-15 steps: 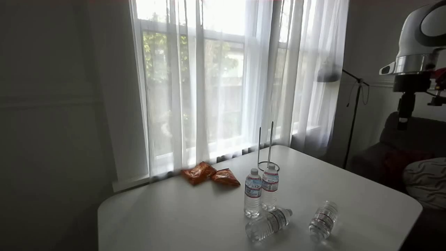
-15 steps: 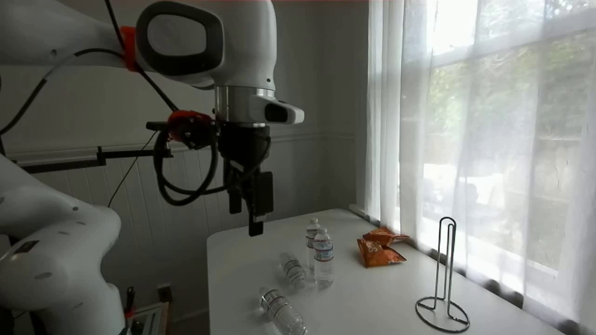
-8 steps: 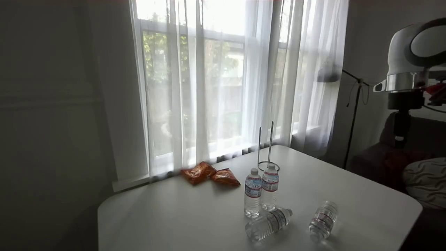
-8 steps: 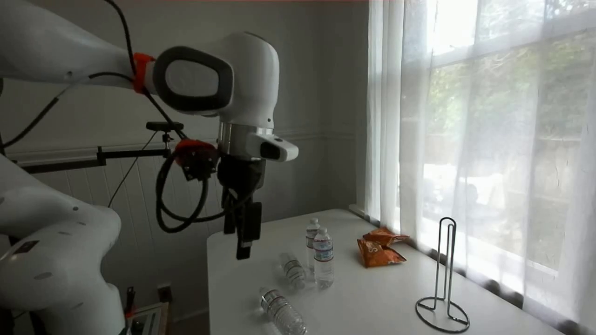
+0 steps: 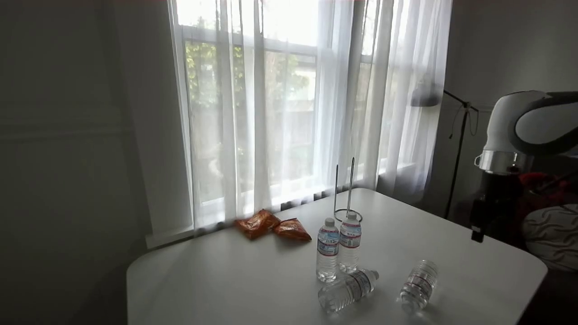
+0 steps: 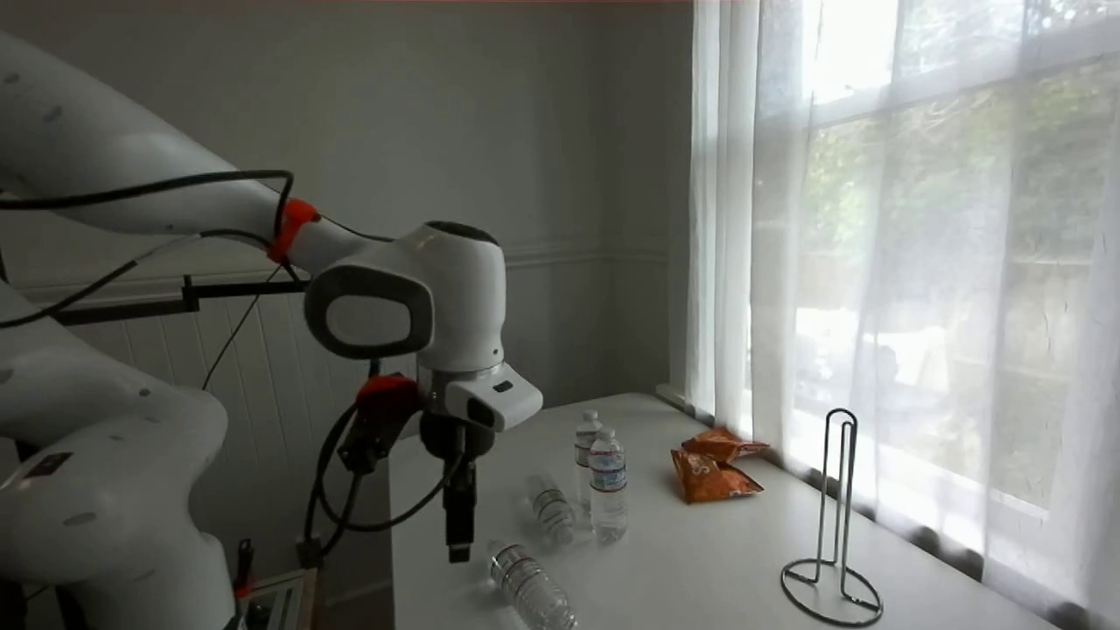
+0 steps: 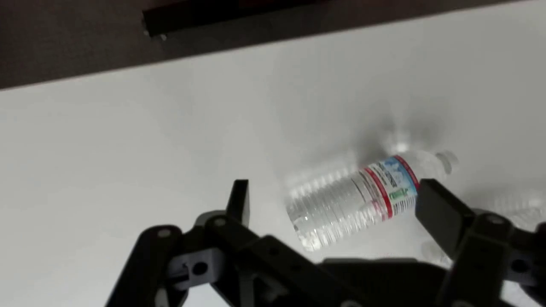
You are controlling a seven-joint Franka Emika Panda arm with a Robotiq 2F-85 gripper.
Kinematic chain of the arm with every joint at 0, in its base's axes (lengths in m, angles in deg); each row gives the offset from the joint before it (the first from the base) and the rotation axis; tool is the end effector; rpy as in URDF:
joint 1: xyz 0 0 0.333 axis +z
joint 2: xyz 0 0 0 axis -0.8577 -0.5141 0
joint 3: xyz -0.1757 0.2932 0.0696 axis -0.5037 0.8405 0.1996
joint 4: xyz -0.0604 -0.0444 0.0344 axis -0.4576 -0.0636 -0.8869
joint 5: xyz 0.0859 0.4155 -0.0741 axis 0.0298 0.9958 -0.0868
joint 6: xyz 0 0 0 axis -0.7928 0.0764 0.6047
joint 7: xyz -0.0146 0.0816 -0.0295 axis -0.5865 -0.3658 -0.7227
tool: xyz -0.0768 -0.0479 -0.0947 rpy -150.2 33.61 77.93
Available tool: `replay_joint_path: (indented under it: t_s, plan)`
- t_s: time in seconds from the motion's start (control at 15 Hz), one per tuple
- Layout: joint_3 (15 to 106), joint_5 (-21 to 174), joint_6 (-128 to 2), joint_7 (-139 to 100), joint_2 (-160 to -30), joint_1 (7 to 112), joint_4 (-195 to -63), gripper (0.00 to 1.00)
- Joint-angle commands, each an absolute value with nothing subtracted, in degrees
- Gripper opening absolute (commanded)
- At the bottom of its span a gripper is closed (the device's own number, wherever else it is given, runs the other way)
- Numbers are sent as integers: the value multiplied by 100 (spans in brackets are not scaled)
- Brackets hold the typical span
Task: Position the two bottles upright
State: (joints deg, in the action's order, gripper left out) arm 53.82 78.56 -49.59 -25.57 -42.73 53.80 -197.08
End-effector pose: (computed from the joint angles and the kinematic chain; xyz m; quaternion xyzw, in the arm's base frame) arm 0.3249 -0.0859 0.3501 -0.9927 0.1046 0.0314 0.0521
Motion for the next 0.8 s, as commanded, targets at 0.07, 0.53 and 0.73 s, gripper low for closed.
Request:
replay_joint_path:
  t_s: [0.07,0.53,0.73]
  plan:
    - [5603,8420,-5659,-2346,-4624,5361,-19651,100]
    - [5702,8718,-6122,-2125,-5033,5475,-19578,100]
    - [5702,8720,-6122,-2117,-5032,5475,-19576,100]
